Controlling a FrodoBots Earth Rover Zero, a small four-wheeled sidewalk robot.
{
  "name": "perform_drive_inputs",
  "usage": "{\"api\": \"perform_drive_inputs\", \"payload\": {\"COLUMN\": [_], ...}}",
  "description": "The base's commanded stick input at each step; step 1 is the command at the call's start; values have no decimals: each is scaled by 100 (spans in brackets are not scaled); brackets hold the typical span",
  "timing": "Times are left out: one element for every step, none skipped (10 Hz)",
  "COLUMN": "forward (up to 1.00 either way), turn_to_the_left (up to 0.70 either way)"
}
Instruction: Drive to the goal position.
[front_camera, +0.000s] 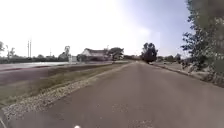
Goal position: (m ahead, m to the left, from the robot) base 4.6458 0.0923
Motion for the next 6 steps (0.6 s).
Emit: {"api": "perform_drive_inputs", "payload": {"forward": [100, 100, 100, 100, 100, 100], "turn_to_the_left": [-33, -33, -33, -33, -32, -32]}}
